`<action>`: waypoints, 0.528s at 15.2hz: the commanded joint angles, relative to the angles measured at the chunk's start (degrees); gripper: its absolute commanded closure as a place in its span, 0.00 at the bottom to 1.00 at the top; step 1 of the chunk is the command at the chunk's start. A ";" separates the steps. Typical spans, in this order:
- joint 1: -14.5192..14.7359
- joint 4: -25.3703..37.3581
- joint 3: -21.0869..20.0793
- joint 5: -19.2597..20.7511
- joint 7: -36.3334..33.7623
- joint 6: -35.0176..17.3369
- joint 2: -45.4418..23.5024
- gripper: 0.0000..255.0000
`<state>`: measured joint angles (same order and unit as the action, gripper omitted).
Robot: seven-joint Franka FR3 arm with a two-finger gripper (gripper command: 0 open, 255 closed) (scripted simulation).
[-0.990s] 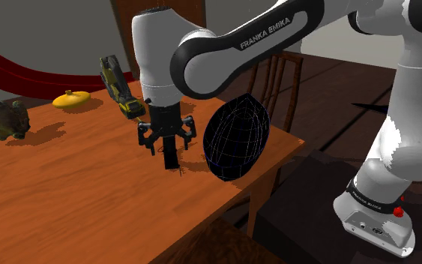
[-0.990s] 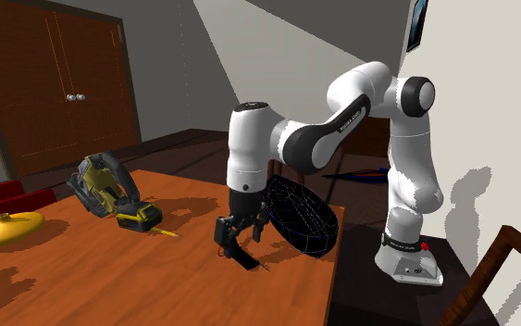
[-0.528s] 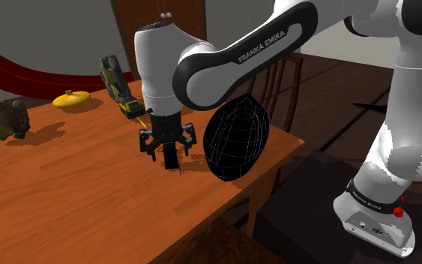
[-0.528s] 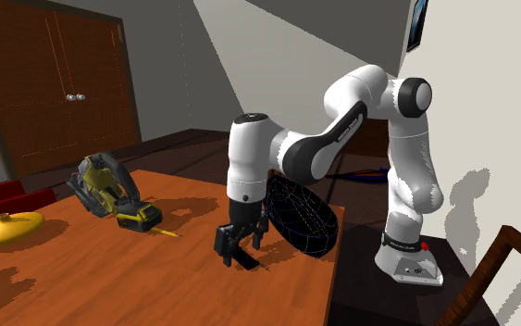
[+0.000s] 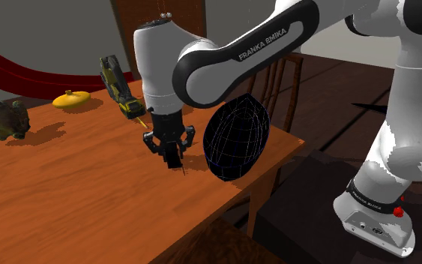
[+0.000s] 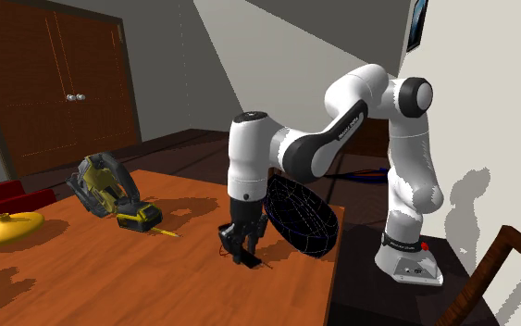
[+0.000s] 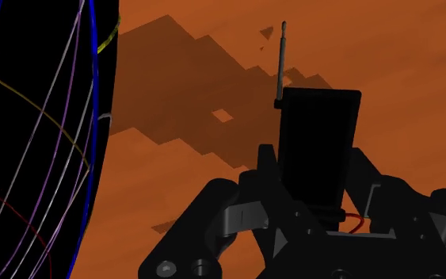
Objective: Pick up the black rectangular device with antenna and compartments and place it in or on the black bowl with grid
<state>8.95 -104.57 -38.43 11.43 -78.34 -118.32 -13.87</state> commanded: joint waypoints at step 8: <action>-0.05 0.60 -0.17 -0.52 0.31 -0.65 0.11 1.00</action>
<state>8.93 -104.40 -38.54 11.10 -78.20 -119.47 -13.85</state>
